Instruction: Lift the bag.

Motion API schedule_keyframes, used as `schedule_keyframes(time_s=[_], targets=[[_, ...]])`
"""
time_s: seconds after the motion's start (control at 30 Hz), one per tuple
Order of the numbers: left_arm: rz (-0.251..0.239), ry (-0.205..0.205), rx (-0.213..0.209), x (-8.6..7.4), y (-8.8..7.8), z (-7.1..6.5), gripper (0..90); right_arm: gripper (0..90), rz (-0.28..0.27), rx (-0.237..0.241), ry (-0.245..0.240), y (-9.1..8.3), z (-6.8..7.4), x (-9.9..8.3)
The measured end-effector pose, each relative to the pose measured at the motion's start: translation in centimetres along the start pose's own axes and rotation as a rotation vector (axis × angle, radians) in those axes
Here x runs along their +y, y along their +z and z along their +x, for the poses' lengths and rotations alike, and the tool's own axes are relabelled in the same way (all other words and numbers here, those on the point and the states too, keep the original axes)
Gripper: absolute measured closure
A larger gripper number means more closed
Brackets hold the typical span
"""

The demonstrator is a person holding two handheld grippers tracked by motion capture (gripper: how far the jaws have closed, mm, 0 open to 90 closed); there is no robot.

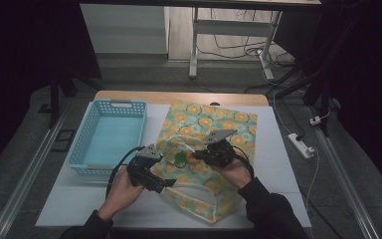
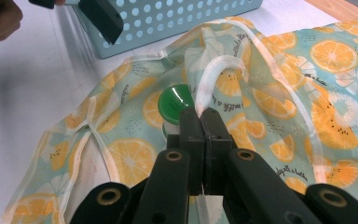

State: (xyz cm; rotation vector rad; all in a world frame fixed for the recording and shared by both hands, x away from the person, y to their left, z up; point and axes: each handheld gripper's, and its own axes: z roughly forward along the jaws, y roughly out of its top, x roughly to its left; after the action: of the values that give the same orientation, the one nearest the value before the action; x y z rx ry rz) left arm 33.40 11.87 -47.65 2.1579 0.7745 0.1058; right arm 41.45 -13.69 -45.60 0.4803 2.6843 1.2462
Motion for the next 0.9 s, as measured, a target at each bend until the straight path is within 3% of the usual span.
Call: schedule_keyframes(time_s=[0.13,0.33,0.57,0.7,0.9], targets=[[0.024,0.019,-0.042,-0.1,0.8,-0.2,0.2,89.7,-0.004,-0.002,0.001,0.0,0.0,0.0],[0.057,0.061,-0.031,-0.4,2.6,-0.7,0.0,89.7,-0.006,-0.001,-0.002,-0.1,0.0,0.1],[0.122,0.072,-0.058,-0.7,4.7,-1.0,0.0,89.7,-0.005,0.001,0.003,-0.1,0.0,0.0],[0.177,0.105,-0.024,-0.9,5.7,-1.3,0.0,89.7,-0.003,0.002,-0.001,0.0,0.0,0.0],[0.231,0.121,-0.002,-1.0,6.9,-1.1,2.0,89.7,0.0,0.002,0.0,0.1,0.1,0.0]])
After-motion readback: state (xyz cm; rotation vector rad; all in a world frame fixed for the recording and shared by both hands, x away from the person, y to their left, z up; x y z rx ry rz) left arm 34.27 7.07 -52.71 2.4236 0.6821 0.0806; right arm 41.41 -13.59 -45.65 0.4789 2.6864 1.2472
